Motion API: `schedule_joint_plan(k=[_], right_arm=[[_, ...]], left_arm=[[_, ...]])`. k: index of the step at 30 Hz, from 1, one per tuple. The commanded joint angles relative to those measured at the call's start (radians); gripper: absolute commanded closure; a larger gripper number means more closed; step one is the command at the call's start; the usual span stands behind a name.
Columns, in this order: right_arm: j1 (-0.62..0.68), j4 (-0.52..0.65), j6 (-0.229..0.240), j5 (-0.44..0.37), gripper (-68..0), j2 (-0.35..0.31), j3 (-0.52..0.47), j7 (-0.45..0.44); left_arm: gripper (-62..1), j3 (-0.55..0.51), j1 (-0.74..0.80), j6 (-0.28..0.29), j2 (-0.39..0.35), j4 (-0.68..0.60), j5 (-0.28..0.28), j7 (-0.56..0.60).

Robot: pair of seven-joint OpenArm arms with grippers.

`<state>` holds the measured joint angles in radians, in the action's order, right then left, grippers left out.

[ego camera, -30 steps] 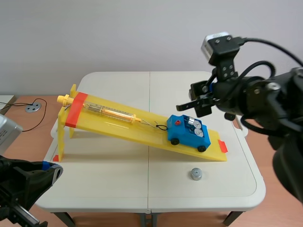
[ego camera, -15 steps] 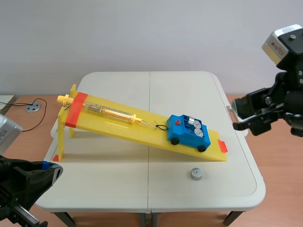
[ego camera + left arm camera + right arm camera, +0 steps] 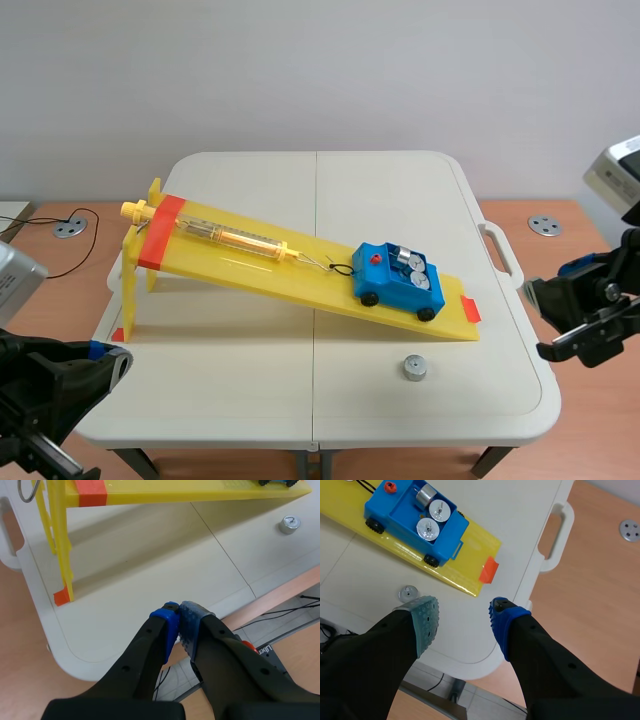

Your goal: Place the four metal weights on the blue cart on the ramp.

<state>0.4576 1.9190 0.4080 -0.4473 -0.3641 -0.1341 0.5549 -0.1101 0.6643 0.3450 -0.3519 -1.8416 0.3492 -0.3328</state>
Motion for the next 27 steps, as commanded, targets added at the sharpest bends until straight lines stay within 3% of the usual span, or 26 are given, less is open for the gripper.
schedule_joint_plan(k=[1,11,20,27], right_arm=[[-0.071,-0.016,0.012,0.001,-24.8,0.003,0.029,-0.158],[-0.175,-0.219,0.003,0.14,-24.8,0.117,0.154,-0.262],[-0.247,-0.333,-0.063,0.256,-24.8,0.192,0.227,-0.341],[-0.293,-0.416,-0.137,0.315,-24.8,0.209,0.3,-0.38]], left_arm=[[-3.1,-0.008,-0.036,0.036,0.008,-0.068,0.074,0.096],[-3.1,-0.008,-0.036,0.036,0.008,-0.068,0.074,0.096],[-3.1,-0.008,-0.036,0.036,0.008,-0.068,0.074,0.096],[-3.1,-0.008,-0.036,0.036,0.008,-0.068,0.074,0.096]])
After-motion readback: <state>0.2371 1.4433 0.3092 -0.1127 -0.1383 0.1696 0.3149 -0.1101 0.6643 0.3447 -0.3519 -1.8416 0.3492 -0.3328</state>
